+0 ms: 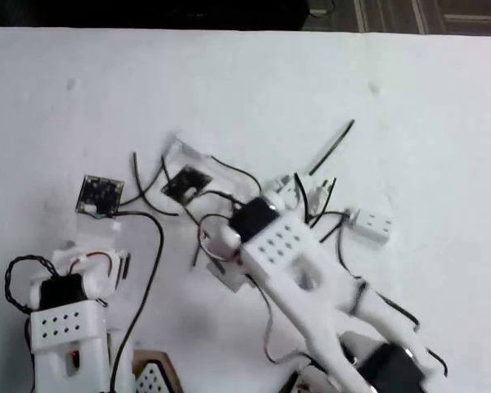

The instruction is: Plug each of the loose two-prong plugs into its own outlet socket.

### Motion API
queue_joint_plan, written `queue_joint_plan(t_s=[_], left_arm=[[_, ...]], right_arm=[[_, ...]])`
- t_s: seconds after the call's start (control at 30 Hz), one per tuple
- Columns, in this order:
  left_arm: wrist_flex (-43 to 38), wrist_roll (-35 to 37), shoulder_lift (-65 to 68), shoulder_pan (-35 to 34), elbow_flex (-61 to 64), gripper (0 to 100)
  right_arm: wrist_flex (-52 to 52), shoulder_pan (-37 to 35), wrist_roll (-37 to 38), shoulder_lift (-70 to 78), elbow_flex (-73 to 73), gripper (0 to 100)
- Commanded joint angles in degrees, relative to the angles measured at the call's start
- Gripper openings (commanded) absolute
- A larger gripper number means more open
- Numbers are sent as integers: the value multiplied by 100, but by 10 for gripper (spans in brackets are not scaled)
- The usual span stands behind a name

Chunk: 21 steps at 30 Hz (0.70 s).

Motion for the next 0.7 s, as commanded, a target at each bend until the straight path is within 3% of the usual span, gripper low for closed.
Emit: queue_joint_plan(t_s=[0.0,0.37,0.43,0.57,0.67], left_arm=[[35,88,-92,-48,-545,169],[1741,1231,-136,66,-2963,168],[1960,1371,-391,365,-3191,149],[1952,1415,-1402,1393,-3147,15],[1459,1451,-2316,1921,-2629,22]], right_arm=[[145,57,-334,-989,-193,17],[145,48,-1002,-3152,-141,17],[119,31,-1055,-3512,26,17],[-295,48,-1037,-4233,659,17],[-585,31,-1037,-4848,1152,17]])
